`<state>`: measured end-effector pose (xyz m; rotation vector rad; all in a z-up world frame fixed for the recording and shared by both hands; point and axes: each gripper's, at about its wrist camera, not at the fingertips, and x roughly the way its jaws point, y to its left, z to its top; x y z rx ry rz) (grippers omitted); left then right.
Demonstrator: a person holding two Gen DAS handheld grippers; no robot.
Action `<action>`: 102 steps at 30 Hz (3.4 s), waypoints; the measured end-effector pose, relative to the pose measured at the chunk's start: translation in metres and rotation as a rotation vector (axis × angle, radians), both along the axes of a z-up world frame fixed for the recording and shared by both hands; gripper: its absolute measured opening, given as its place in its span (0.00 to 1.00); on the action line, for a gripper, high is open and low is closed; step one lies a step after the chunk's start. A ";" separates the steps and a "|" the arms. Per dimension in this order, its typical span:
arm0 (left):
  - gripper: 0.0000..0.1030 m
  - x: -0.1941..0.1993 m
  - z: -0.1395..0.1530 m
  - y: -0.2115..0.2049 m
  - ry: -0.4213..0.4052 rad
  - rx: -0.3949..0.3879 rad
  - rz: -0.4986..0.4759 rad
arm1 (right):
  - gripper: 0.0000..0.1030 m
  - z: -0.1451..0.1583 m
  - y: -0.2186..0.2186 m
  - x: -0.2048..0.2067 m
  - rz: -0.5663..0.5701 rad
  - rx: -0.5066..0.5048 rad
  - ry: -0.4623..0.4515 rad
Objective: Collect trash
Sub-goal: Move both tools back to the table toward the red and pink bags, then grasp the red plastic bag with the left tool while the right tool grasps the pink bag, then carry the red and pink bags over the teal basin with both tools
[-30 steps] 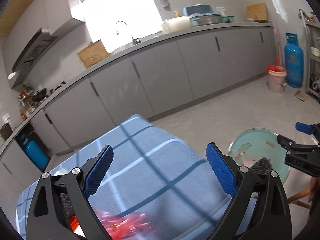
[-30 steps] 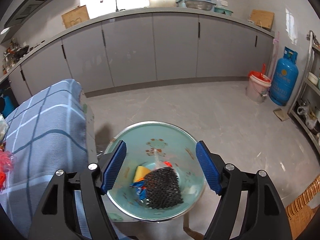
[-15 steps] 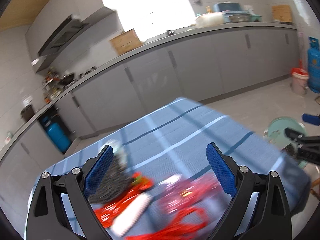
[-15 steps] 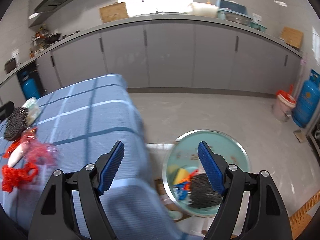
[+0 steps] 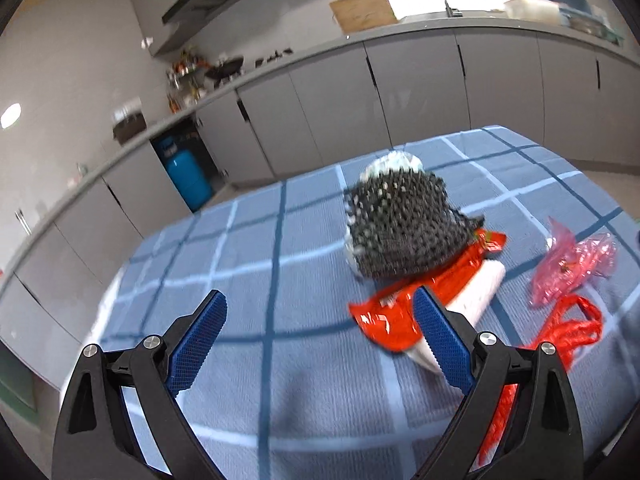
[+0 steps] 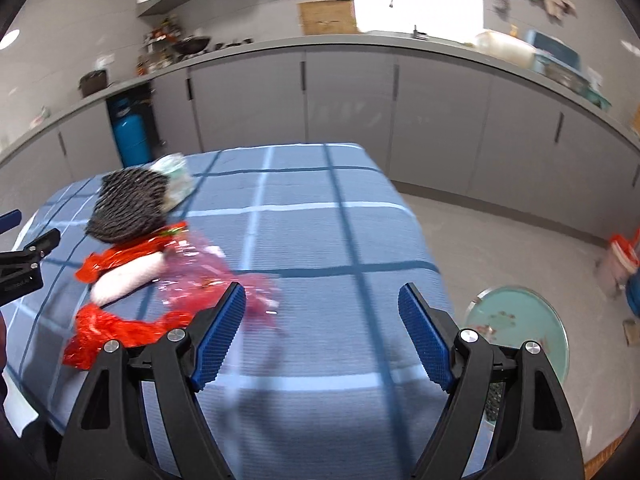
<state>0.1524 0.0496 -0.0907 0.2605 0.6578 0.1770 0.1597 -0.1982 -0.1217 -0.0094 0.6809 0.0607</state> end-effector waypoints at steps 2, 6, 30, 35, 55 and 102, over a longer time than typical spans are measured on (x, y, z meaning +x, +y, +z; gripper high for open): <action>0.90 -0.007 -0.001 -0.003 0.006 -0.031 -0.033 | 0.76 0.001 0.006 0.002 0.006 -0.011 0.002; 0.90 -0.023 -0.003 -0.020 -0.006 -0.056 -0.101 | 0.77 0.002 0.013 -0.001 0.007 -0.029 0.005; 0.11 -0.027 -0.034 -0.076 0.170 -0.216 -0.369 | 0.81 -0.013 -0.009 -0.011 -0.040 0.009 0.031; 0.10 -0.035 -0.002 -0.063 0.054 -0.160 -0.330 | 0.81 -0.007 -0.004 0.000 -0.024 0.018 0.012; 0.10 0.006 0.033 -0.037 -0.105 -0.054 -0.176 | 0.21 -0.028 0.026 0.034 0.134 0.097 0.079; 0.36 0.035 -0.012 -0.377 0.022 -0.191 -0.727 | 0.18 -0.075 -0.282 -0.030 -0.504 -0.001 0.097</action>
